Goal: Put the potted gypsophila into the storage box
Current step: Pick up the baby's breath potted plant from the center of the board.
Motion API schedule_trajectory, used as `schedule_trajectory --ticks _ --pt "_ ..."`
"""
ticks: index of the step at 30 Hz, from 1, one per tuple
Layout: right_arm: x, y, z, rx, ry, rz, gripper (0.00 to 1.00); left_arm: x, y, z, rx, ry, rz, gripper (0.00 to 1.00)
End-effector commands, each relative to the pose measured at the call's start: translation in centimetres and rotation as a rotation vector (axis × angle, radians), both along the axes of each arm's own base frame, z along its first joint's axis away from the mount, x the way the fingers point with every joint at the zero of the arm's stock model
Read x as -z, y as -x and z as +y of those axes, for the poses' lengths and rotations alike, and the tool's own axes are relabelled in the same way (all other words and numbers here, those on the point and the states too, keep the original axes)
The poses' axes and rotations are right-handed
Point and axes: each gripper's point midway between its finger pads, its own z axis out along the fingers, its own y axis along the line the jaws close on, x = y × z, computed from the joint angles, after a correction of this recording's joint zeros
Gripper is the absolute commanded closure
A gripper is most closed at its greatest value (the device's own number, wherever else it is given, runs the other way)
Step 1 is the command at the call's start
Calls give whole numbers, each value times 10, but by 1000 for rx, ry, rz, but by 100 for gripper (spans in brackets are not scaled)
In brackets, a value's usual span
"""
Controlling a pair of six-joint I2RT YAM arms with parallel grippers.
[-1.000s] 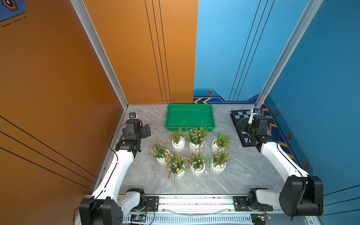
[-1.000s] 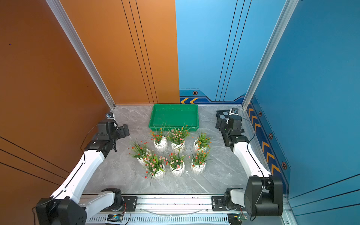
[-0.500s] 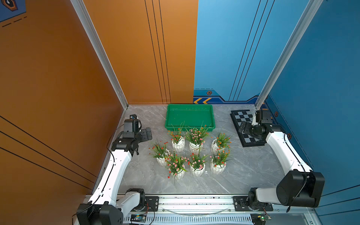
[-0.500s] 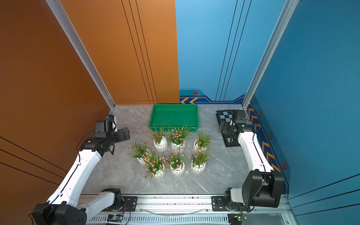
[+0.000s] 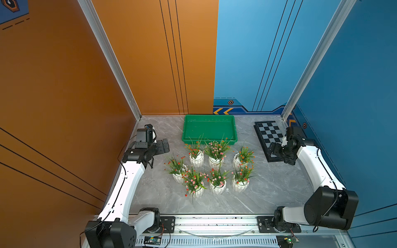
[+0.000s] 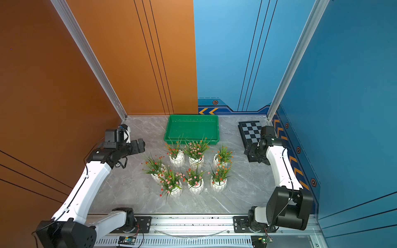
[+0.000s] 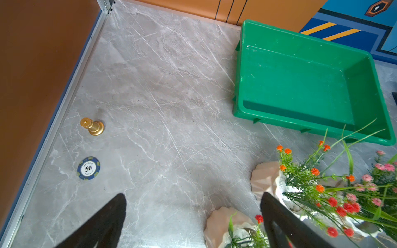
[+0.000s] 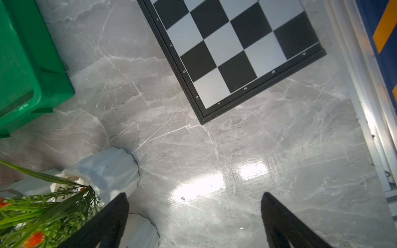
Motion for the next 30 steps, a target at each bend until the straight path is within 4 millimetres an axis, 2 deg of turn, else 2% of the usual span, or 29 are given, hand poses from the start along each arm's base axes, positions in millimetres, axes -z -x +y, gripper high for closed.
schedule_trajectory --ticks 1,10,16,24,30 --pt "16 14 16 -57 -23 85 7 -2 1 -3 14 21 18 2" --pt "35 13 58 -205 -25 145 17 7 -6 -5 20 35 63 2" --pt "41 5 91 -273 -53 143 31 11 -10 -8 23 55 81 2" --pt "45 -1 117 -337 -53 145 34 13 -10 -10 26 61 87 2" --pt "42 -7 125 -351 -56 129 34 13 -10 -10 24 67 87 2"
